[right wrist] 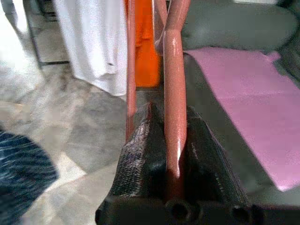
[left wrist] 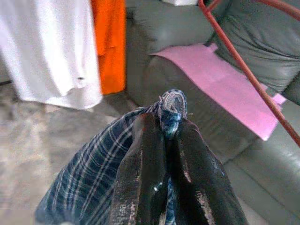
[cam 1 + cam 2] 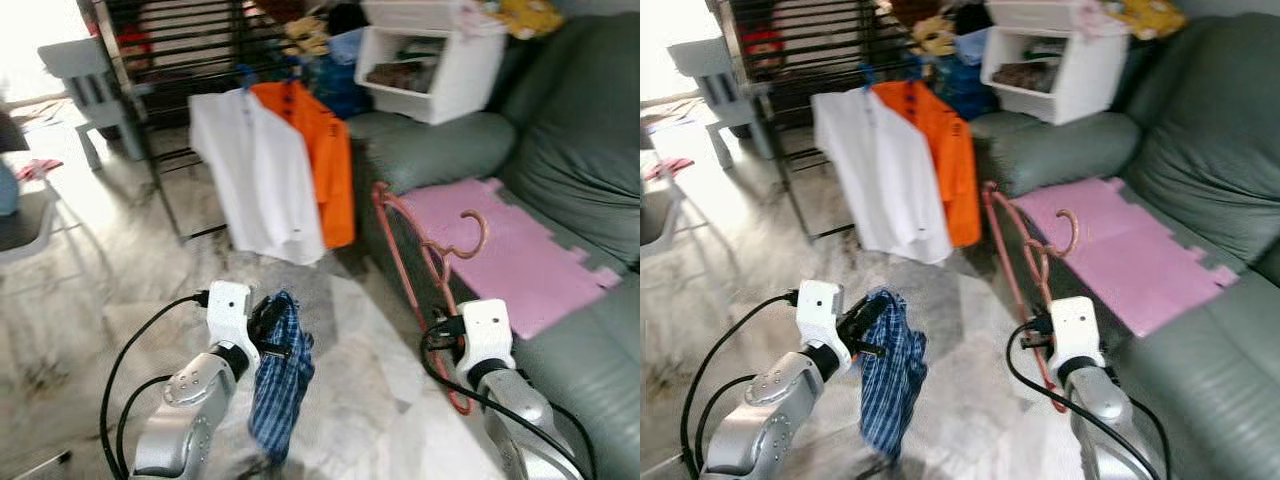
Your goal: Hang hanger
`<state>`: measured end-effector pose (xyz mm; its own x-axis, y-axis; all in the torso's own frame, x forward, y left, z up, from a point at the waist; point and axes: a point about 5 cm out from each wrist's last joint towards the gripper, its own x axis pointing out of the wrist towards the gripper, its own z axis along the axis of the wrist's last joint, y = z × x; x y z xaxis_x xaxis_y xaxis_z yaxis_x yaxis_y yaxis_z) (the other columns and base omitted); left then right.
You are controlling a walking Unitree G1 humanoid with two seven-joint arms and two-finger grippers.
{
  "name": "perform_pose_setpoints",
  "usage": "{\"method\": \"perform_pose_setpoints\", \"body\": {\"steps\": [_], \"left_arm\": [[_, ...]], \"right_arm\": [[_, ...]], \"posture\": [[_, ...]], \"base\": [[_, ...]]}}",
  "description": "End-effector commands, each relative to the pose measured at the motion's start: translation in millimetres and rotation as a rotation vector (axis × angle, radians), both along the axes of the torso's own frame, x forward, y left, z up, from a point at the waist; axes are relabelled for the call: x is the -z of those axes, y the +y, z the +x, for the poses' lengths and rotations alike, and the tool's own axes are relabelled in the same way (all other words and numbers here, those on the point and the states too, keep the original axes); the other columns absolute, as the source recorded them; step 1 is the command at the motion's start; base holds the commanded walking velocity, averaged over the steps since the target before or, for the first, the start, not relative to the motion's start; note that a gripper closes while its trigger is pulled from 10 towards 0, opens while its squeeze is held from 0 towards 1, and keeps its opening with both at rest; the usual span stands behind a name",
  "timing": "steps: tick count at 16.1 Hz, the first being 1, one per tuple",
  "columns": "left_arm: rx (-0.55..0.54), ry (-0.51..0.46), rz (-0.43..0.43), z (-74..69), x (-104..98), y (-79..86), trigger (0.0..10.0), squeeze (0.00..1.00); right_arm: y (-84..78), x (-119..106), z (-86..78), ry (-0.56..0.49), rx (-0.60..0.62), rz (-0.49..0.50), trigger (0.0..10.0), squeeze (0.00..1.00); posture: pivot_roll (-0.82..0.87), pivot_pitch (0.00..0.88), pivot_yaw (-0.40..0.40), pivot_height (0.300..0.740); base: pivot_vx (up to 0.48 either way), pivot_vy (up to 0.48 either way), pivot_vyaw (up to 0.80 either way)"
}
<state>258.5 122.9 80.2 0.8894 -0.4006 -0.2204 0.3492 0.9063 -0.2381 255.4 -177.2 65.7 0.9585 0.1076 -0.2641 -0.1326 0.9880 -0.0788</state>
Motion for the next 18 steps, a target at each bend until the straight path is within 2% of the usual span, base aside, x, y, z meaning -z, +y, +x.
{"method": "perform_pose_setpoints", "body": {"steps": [1,11,18], "left_arm": [[-0.004,-0.013,0.010,2.1,-3.0,1.3,10.0,0.00],[0.028,-0.029,0.037,5.3,-6.0,-2.3,10.0,0.00],[0.029,-0.065,0.092,16.9,-15.9,10.4,10.0,0.00]], "right_arm": [[0.2,-4.2,1.2,-0.011,-0.004,0.003,10.0,0.00],[3.8,-3.8,4.6,-0.014,-0.005,0.002,10.0,0.00],[17.8,-12.3,17.3,-0.046,-0.051,-0.006,10.0,0.00]], "posture": [[-0.13,0.000,0.022,0.740],[-0.12,0.000,0.039,0.740],[-0.11,0.000,0.103,0.740]], "base": [[0.000,0.000,0.00],[0.000,0.000,0.00],[0.000,0.000,0.00]]}}
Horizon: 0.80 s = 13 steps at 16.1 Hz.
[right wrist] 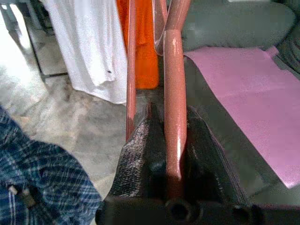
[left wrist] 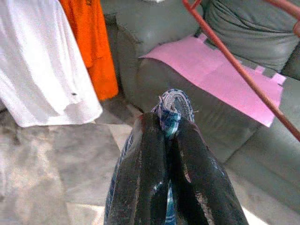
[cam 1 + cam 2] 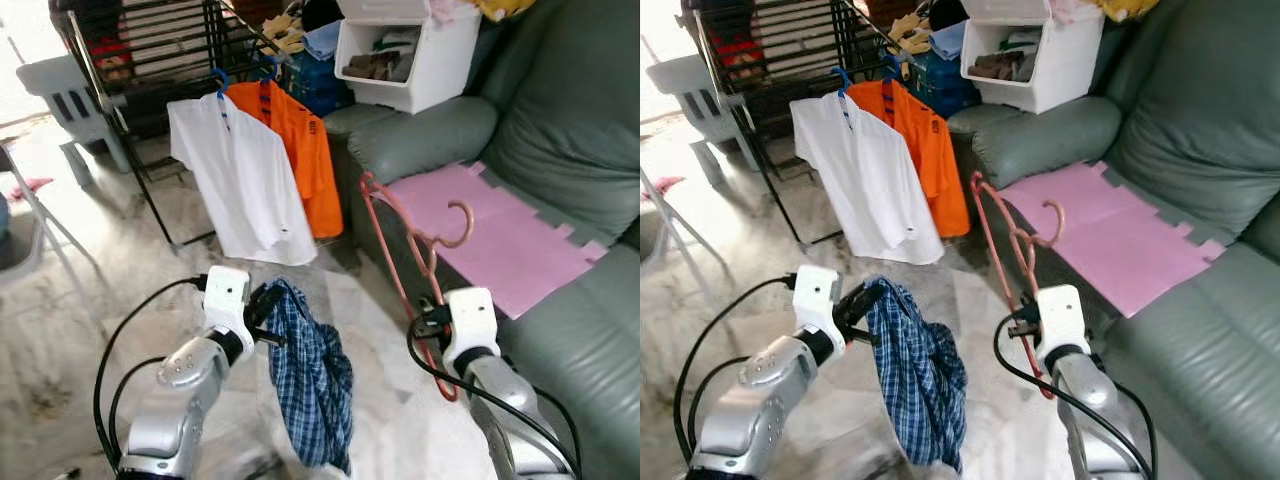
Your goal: Hang hanger
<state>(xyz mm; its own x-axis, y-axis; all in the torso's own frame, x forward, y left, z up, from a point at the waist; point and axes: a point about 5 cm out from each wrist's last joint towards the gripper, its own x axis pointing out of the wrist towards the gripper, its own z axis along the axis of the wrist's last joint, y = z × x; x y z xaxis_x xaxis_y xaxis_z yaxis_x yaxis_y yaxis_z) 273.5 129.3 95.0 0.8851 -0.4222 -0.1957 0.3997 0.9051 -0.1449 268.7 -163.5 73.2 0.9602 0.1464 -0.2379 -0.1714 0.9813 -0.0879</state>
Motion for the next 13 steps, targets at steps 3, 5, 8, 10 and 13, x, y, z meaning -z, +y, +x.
{"method": "perform_pose_setpoints", "body": {"steps": [3,5,8,10,13], "left_arm": [[0.032,-0.110,0.173,15.7,-11.1,13.5,10.0,0.00],[0.160,-0.283,0.431,30.5,-25.4,17.1,10.0,0.00],[0.355,-0.379,0.735,60.6,-40.0,22.5,10.0,0.00],[0.412,-0.266,0.907,75.6,-32.7,38.5,10.0,0.00],[0.424,-0.116,0.952,86.5,-24.1,49.6,10.0,0.00]], "right_arm": [[13.0,-6.8,6.7,-0.012,-0.107,-0.041,10.0,0.00],[9.6,-3.9,5.3,0.022,-0.153,-0.080,10.0,0.00],[-11.1,-9.4,8.6,0.074,-0.270,-0.226,10.0,0.00],[-23.2,-17.0,9.4,0.102,-0.361,-0.321,10.0,0.00],[-34.5,-28.1,3.2,0.153,-0.531,-0.500,10.0,0.00]], "posture": [[-0.11,0.000,0.103,0.740],[-0.11,0.000,0.089,0.740],[-0.12,0.000,0.080,0.740],[-0.13,0.000,0.083,0.740],[-0.15,0.000,0.085,0.740]], "base": [[0.000,0.000,0.00],[0.000,0.000,0.00],[0.000,0.000,0.00],[0.000,0.000,0.00],[0.000,0.000,0.00]]}}
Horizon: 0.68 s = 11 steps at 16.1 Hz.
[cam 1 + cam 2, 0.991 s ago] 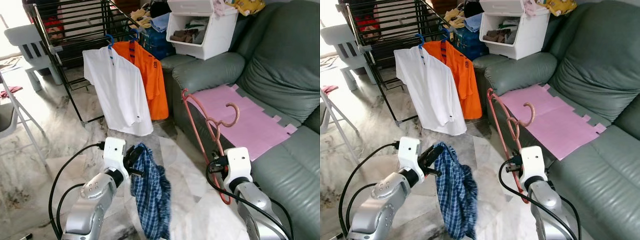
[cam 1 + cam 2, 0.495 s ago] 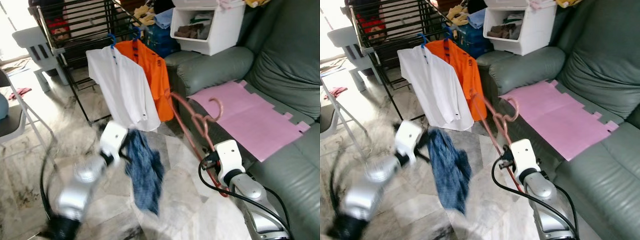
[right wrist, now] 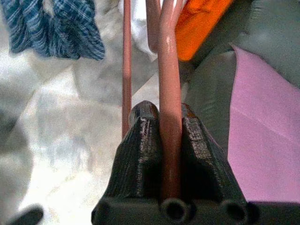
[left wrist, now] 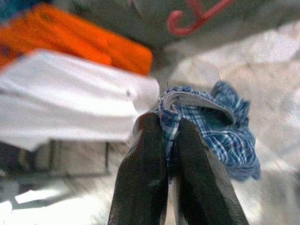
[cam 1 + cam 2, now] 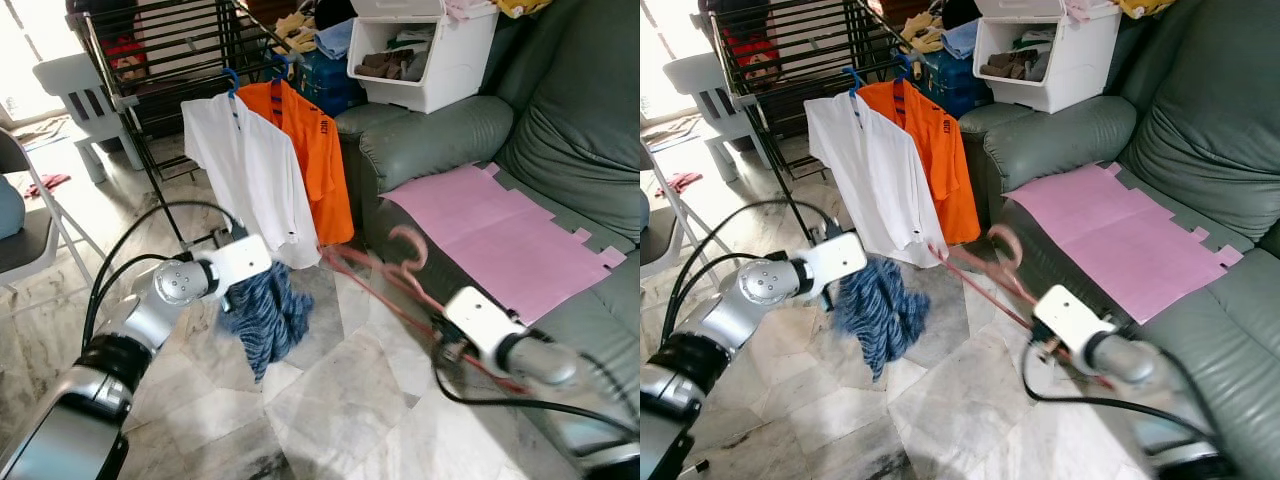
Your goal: Hang hanger
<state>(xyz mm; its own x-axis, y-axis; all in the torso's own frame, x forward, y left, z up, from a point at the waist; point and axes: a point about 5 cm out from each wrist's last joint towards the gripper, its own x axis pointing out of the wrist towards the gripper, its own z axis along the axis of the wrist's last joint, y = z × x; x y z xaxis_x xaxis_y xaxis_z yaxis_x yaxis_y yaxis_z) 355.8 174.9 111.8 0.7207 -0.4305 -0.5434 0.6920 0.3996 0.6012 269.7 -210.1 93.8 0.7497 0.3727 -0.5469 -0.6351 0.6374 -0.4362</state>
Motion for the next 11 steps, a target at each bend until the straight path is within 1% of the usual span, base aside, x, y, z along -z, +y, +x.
{"method": "perform_pose_setpoints", "body": {"steps": [1,2,3,4,5,6,7,9,10,11], "left_arm": [[-0.026,0.012,0.018,4.4,-3.3,5.1,10.0,0.00],[-0.062,0.033,0.015,5.0,0.5,7.3,10.0,0.00],[-0.166,0.055,-0.042,7.8,4.7,10.8,10.0,0.00],[-0.230,0.058,-0.044,9.4,7.9,14.4,10.0,0.00],[-0.297,0.072,-0.063,10.1,12.3,18.1,10.0,0.00],[-0.316,0.078,-0.094,10.3,13.1,17.8,10.0,0.00],[-0.357,0.084,-0.140,11.0,15.0,16.4,10.0,0.00],[-0.349,0.100,-0.144,9.7,18.6,12.7,10.0,0.00],[-0.317,0.135,-0.159,8.0,21.7,6.8,10.0,0.00],[-0.266,0.157,-0.183,7.0,21.5,-0.2,10.0,0.00]], "right_arm": [[10.0,-10.6,-0.1,-0.007,-0.084,-0.007,10.0,0.00],[7.1,-12.4,-3.6,0.015,-0.124,-0.043,10.0,0.00],[2.8,-15.3,-9.2,0.050,-0.180,-0.081,10.0,0.00],[-0.3,-16.7,-12.0,0.077,-0.208,-0.100,10.0,0.00],[-5.2,-18.2,-15.5,0.119,-0.244,-0.135,10.0,0.00],[-6.0,-19.3,-17.1,0.132,-0.256,-0.133,10.0,0.00],[-7.2,-23.3,-22.0,0.166,-0.279,-0.117,10.0,0.00],[-8.5,-26.0,-26.6,0.195,-0.303,-0.111,10.0,0.00],[-8.0,-26.3,-27.2,0.199,-0.312,-0.096,10.0,0.00],[-7.2,-25.4,-24.0,0.185,-0.301,-0.097,10.0,0.00]], "posture": [[-0.16,0.000,0.085,0.740],[-0.16,0.000,0.084,0.740],[-0.16,0.000,0.084,0.740],[-0.17,0.000,0.085,0.740],[-0.17,0.000,0.090,0.740],[-0.17,0.000,0.091,0.740],[-0.17,0.000,0.092,0.740],[-0.18,0.000,0.091,0.740],[-0.18,0.000,0.094,0.740],[-0.18,0.000,0.094,0.740]], "base": [[0.000,0.000,0.00],[0.000,0.000,0.00],[0.000,0.000,0.00],[0.000,0.000,0.00],[0.000,0.000,0.00],[0.000,0.000,0.00],[0.000,0.000,0.00],[0.000,0.000,0.00],[0.000,0.000,0.00],[0.000,0.000,0.00]]}}
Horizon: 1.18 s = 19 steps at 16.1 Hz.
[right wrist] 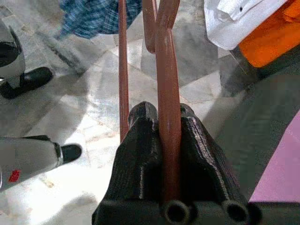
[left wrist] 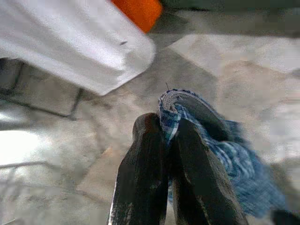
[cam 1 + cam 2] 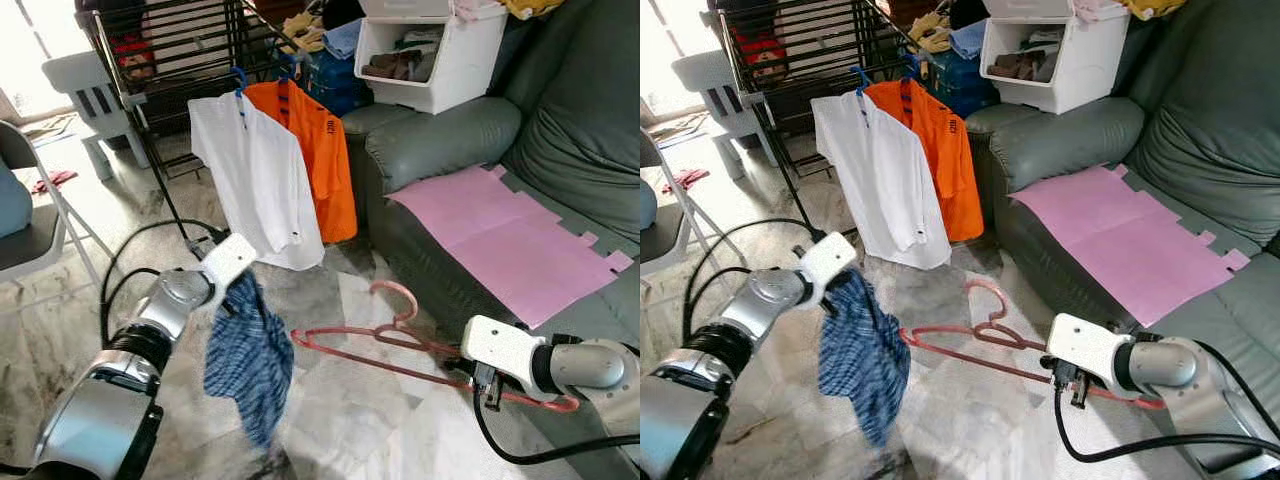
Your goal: Hang hanger
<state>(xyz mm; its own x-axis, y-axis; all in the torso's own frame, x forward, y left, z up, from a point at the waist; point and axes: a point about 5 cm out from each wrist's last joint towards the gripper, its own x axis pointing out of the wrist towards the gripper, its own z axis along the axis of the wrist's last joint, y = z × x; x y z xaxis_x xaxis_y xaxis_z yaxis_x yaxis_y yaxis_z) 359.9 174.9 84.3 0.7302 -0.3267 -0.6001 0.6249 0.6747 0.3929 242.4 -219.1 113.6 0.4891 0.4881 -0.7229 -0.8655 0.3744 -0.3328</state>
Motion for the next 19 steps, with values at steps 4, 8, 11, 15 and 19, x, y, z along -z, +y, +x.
{"method": "perform_pose_setpoints", "body": {"steps": [4,8,11,15,19], "left_arm": [[0.182,0.028,-0.027,-3.1,-7.0,-13.1,10.0,0.00],[0.284,0.025,-0.023,-8.0,-8.2,-17.9,10.0,0.00],[0.257,-0.029,-0.077,-4.1,-14.3,-25.4,10.0,0.00],[-0.022,-0.063,-0.024,2.9,-4.7,-6.3,10.0,0.00],[-0.005,-0.044,-0.137,2.2,-5.7,-20.9,10.0,0.00]], "right_arm": [[9.5,-4.9,25.3,-0.177,0.063,0.004,10.0,0.00],[9.9,-7.6,33.8,-0.237,0.093,0.014,10.0,0.00],[8.3,-8.3,34.3,-0.242,0.090,0.020,10.0,0.00],[5.7,-9.8,19.5,-0.123,-0.008,0.037,10.0,0.00],[13.9,-2.8,14.1,-0.070,-0.050,0.062,10.0,0.00]], "posture": [[-0.17,0.000,0.089,0.740],[-0.17,0.000,0.082,0.740],[-0.17,0.000,0.078,0.740],[-0.18,0.000,0.080,0.740],[-0.17,0.000,0.076,0.740]], "base": [[0.000,0.000,0.00],[0.000,0.000,0.00],[0.000,0.000,0.00],[0.000,0.000,0.00],[0.000,0.000,0.00]]}}
